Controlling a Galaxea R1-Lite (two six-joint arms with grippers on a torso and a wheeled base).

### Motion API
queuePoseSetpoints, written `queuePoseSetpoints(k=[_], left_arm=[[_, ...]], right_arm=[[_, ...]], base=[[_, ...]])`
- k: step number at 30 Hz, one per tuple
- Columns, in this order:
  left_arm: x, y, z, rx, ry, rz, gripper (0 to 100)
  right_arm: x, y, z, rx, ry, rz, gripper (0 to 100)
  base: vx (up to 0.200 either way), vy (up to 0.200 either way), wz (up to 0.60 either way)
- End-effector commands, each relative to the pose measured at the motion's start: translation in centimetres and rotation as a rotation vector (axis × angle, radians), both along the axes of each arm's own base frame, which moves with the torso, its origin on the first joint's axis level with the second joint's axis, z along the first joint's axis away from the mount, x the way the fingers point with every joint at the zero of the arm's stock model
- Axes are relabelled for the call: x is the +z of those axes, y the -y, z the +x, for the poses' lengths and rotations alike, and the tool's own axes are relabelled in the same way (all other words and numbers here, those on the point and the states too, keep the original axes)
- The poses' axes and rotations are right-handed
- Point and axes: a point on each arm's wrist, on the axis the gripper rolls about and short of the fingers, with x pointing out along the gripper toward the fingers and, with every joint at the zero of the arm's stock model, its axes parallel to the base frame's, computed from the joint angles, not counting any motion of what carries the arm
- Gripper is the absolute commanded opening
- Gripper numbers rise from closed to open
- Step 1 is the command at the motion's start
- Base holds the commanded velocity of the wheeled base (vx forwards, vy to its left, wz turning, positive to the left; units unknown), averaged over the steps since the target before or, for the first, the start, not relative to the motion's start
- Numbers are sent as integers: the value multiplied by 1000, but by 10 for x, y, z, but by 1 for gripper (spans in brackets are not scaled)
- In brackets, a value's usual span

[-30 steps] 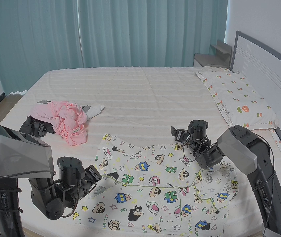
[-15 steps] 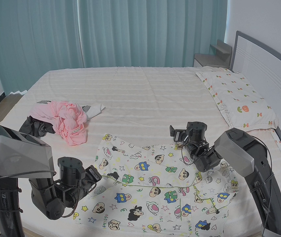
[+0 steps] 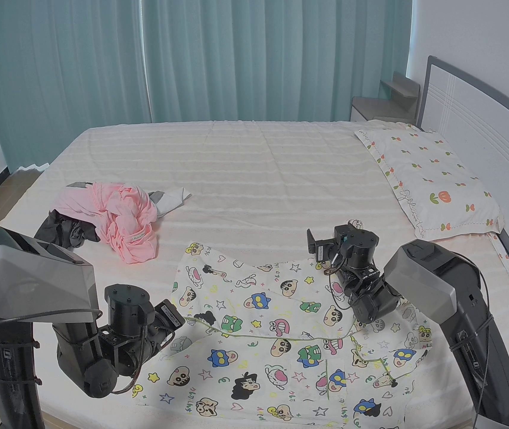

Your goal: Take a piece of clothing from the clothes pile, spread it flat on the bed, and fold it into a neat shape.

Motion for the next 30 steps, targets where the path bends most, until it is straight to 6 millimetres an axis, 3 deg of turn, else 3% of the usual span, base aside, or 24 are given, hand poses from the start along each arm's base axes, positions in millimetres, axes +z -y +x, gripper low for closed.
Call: queuePoseSetpoints(k=[1, 8, 14, 22, 30], left_arm=[[0, 0, 0, 1, -1, 0, 0], [0, 0, 0, 1, -1, 0, 0], [0, 0, 0, 2, -1, -1, 0], [1, 0, 0, 2, 2, -3, 0], [0, 0, 0, 0, -1, -2, 0]], right_arm=[[-12, 1, -6, 0, -25, -98, 100], [-11, 8, -23, 21, -81, -157, 100], [-4, 27, -41, 77, -130, -147, 100], [30, 31, -48, 115, -73, 151, 100], [27, 59, -45, 35, -163, 369, 100]], base=[[0, 0, 0], [0, 0, 0], [0, 0, 0], [0, 0, 0], [0, 0, 0]])
